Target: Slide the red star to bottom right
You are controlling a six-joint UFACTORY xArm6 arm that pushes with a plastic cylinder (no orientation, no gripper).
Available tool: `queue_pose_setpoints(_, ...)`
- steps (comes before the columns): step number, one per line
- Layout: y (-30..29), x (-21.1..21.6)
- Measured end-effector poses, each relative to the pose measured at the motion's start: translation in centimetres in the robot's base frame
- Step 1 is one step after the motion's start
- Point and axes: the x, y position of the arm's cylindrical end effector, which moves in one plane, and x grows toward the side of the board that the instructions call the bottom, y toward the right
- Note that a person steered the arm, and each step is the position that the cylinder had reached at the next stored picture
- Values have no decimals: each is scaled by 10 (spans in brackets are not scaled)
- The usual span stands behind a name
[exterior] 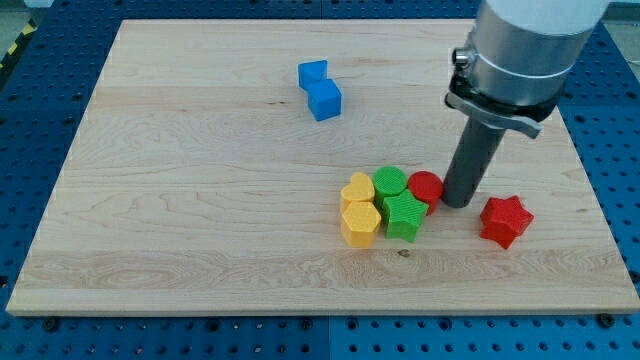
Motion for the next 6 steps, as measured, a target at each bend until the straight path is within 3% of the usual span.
queue_pose_setpoints(2,10,16)
queue_pose_setpoints(4,65,13)
queue_pose_setpoints(6,83,-1)
